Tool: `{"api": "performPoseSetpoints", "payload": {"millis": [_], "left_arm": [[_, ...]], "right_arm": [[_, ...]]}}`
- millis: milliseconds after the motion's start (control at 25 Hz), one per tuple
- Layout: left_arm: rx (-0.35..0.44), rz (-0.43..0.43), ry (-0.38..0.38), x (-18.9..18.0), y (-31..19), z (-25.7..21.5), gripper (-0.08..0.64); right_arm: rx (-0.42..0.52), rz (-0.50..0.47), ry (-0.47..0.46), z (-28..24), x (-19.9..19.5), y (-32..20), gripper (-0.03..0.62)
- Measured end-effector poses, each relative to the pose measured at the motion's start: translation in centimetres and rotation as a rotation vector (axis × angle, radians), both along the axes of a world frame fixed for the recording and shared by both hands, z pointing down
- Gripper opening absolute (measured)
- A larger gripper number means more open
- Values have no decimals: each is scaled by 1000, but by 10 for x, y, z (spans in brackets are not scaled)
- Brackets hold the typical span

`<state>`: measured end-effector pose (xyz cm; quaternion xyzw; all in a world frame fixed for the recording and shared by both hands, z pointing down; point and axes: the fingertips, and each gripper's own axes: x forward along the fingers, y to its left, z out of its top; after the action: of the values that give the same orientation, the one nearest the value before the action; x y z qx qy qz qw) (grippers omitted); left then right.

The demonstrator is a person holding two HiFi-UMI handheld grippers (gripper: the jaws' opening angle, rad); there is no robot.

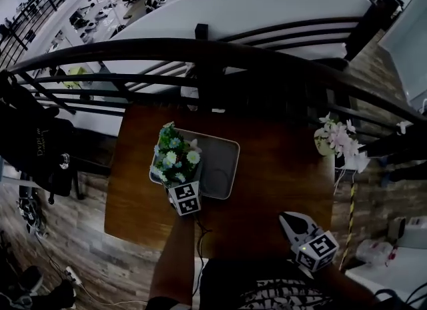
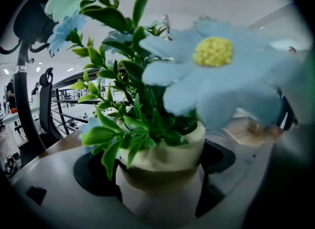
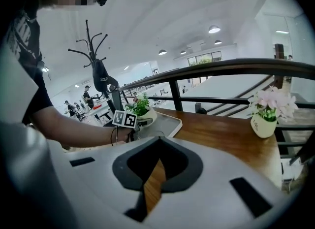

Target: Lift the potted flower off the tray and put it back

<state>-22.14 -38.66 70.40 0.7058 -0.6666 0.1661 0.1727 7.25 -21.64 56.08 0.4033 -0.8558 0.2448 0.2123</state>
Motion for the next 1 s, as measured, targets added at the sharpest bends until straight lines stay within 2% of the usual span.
{"api": "performPoseSetpoints", "payload": {"millis": [200, 360, 720, 840, 1000], "left_arm": [[-59, 25, -18, 2, -12, 15, 477], [-91, 51, -51, 6, -11, 25, 477], [-119, 51, -50, 10, -9, 33, 477], [-130, 61, -33, 15, -7, 36, 477], [-141, 35, 28, 7, 7, 34, 477]], "right_arm": [[-10, 58, 8, 2, 20, 1, -8], [-8, 76, -2, -1, 19, 6, -8], [12, 106, -11, -17, 26, 15, -8], [39, 103, -13, -23, 27, 15, -8], [75, 96, -23, -29, 19, 17, -8]]}}
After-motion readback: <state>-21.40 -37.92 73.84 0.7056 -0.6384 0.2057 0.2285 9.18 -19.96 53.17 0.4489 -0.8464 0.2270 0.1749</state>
